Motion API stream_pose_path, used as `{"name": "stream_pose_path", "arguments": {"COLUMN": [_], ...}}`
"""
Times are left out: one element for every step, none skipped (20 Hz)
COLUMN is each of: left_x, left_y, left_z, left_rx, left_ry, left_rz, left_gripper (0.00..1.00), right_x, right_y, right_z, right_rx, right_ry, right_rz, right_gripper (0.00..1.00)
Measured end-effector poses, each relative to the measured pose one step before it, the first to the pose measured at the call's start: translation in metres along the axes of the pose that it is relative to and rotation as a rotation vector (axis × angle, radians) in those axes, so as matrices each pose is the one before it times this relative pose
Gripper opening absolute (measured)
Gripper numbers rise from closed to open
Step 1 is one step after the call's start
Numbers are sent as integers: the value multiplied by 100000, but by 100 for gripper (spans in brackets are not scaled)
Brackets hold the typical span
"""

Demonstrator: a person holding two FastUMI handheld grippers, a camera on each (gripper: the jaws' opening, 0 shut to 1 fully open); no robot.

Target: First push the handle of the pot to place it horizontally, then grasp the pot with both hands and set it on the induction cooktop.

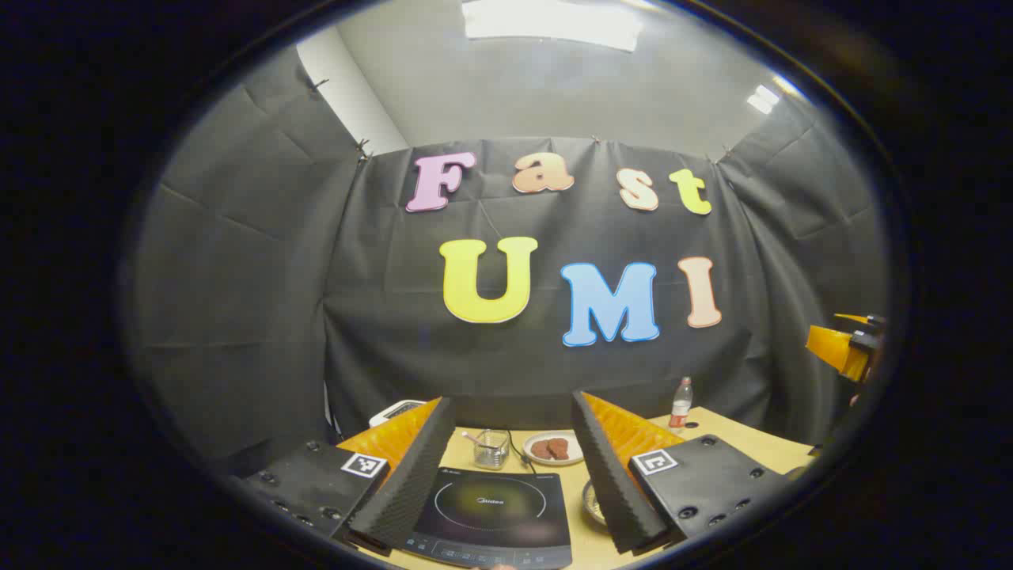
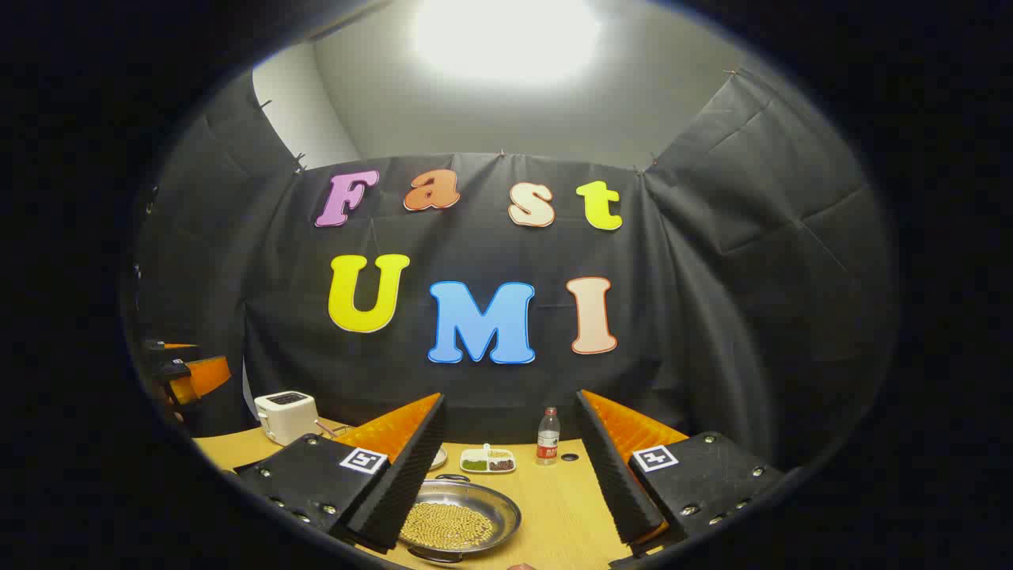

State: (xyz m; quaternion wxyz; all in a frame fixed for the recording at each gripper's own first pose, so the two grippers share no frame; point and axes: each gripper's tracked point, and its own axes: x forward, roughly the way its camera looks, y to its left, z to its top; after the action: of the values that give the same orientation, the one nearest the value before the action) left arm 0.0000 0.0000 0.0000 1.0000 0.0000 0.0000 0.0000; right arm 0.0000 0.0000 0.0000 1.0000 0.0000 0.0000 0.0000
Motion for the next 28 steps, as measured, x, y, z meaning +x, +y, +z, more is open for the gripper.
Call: {"name": "stream_pose_path", "arguments": {"left_x": [-270,-405,-180,-87,-103,32,-53,-79,-32,-88,90,50,-16,51,56,50,49,-84,137,-25,-8,-45,31,17,-120,-3,102,-88], "left_y": [-172,-175,-121,-70,-174,-130,-56,55,6,10,188,48,80,9,-49,-59,28,118,8,47,99,198,64,203,87,232,204,197], "left_z": [152,176,93,59,14,109,72,91,100,31,217,43,66,37,6,-171,-108,-92,-110,71,-21,45,46,-72,-57,-95,-13,-11], "left_rx": [70,87,89,-164,-155,52,226,305,212,299,83,72,48,-176,-219,-188,-173,-108,-106,-143,-6,0,-97,-61,17,133,166,96], "left_ry": [-490,-497,-202,-89,-39,-43,-148,-141,-270,-298,-205,-55,-156,-3,196,315,104,196,116,-10,14,-4,34,35,133,157,156,-69], "left_rz": [28,152,269,163,84,1,245,285,110,375,119,134,171,33,-49,-118,-18,-92,-78,-99,-32,103,-139,-60,-119,-76,6,27], "left_gripper": [96,94,96,94,99,96,99,96,96,96,96,96,96,96,96,99,99,97,99,96,96,96,96,99,99,96,99,96], "right_x": [-209,-57,-114,47,-58,-42,-110,2,12,148,54,-12,-11,6,-23,37,-93,12,44,-13,-188,-79,-91,-73,-71,-25,-63,79], "right_y": [-68,-151,-208,-14,-96,-132,-66,14,-55,-37,11,-22,-19,-2,-5,46,24,48,90,110,72,158,108,172,79,238,336,336], "right_z": [124,113,41,35,82,69,-9,125,75,63,22,98,-31,90,-8,-108,8,-13,43,37,56,6,102,50,30,-28,-172,-246], "right_rx": [-246,-170,-27,113,-6,-228,-197,4,149,115,106,-29,-60,-97,-212,-235,-67,146,45,-147,-143,-46,9,-51,35,133,131,86], "right_ry": [-304,-355,-205,-47,-302,-229,-133,-134,-181,-49,-82,-184,-163,-132,13,122,143,191,70,-32,-14,-120,-185,-149,-129,111,529,748], "right_rz": [389,113,145,246,160,12,-56,59,13,-70,12,-171,-122,-27,-118,-19,-187,-59,-88,-135,-44,-67,-6,-173,-3,137,269,407], "right_gripper": [97,97,97,97,97,97,97,97,97,97,97,97,97,97,97,97,97,97,97,97,97,97,97,97,97,97,97,97]}}
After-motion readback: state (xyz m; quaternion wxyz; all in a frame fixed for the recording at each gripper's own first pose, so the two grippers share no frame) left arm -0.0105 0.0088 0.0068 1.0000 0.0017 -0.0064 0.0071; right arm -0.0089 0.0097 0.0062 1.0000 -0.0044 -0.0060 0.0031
